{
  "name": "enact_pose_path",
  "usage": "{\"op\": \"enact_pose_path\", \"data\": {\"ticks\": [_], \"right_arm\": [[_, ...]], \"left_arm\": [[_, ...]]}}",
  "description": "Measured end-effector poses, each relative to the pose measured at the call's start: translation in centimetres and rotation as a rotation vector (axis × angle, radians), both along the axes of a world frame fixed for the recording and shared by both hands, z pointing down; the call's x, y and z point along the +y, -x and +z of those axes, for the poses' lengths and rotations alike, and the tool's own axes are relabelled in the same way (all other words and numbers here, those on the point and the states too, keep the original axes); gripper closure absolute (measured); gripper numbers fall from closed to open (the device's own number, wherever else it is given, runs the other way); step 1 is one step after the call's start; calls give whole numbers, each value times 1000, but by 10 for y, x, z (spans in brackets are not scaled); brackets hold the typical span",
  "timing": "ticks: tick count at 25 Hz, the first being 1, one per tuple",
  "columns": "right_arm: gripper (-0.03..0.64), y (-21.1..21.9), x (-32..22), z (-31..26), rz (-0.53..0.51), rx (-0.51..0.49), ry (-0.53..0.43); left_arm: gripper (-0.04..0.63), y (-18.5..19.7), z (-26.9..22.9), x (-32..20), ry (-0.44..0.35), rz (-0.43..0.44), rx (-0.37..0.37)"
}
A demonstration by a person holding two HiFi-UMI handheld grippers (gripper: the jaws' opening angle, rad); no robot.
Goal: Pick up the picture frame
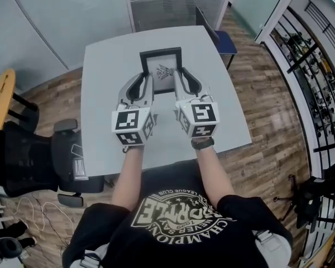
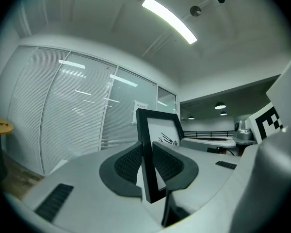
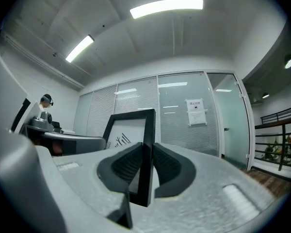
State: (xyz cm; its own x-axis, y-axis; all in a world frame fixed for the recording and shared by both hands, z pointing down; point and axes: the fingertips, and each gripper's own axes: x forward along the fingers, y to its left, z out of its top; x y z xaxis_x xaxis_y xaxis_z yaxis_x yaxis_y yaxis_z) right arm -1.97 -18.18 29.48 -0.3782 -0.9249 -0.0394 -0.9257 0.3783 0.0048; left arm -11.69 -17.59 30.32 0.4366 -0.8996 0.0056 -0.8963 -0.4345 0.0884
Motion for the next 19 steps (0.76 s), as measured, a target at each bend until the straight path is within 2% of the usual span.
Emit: {"op": "enact_pose_path", "data": {"ticks": [19], "right_arm": [[549, -14, -5, 25, 4, 12, 44]], "left_arm": [[522, -14, 25, -6, 58, 13, 3]]}}
